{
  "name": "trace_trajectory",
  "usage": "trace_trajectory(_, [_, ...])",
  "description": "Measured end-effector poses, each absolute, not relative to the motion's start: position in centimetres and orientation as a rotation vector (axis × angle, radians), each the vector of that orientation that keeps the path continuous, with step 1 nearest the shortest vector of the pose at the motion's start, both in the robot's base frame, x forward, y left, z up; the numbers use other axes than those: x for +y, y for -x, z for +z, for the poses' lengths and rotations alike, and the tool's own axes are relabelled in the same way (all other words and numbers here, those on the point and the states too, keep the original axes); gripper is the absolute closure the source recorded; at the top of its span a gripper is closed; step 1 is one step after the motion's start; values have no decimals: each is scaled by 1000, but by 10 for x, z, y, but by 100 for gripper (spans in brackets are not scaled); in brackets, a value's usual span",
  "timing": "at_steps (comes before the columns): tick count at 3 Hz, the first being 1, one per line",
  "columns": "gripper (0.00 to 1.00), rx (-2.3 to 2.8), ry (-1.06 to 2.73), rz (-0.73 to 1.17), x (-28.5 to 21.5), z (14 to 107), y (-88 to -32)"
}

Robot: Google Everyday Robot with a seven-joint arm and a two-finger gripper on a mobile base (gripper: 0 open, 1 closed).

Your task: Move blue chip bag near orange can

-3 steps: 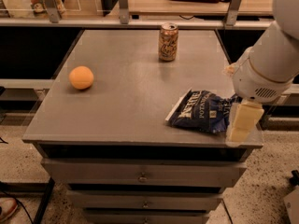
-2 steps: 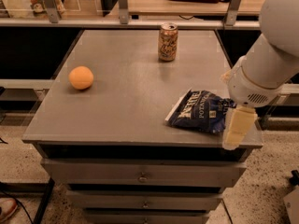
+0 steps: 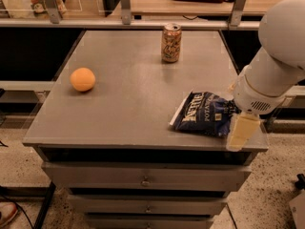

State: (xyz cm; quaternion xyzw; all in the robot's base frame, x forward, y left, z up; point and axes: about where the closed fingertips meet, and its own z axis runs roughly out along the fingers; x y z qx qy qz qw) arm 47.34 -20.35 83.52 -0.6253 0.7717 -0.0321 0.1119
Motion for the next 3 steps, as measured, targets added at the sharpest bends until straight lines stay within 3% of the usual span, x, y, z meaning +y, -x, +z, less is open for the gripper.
trace_trajectory(3, [87,2269,1833,-103,-206,832,-473])
